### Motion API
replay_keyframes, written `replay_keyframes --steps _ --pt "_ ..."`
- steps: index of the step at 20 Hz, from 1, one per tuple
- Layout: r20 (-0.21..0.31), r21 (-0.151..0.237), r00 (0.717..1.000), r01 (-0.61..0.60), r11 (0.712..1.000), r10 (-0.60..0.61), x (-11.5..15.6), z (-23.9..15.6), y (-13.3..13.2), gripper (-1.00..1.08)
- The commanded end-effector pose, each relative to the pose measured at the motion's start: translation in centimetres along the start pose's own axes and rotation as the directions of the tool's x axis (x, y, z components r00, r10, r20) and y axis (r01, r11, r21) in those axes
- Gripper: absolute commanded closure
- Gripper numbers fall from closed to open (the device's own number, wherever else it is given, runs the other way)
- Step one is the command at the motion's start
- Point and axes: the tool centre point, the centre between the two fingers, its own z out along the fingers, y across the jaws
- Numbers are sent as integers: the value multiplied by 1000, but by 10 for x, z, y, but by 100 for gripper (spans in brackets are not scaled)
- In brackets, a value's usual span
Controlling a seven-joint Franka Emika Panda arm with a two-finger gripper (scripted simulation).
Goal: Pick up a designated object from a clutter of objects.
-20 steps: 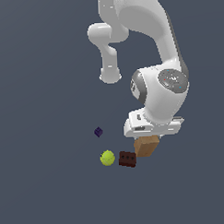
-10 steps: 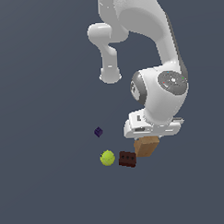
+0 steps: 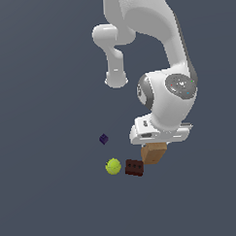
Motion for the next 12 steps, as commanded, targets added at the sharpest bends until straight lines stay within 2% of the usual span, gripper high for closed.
replay_keyframes --steps 1,12 --pt "-7 1 1000 -1 1000 1 -1 -8 3 108" --pt "-7 1 1000 -1 1000 1 -37 -56 27 108"
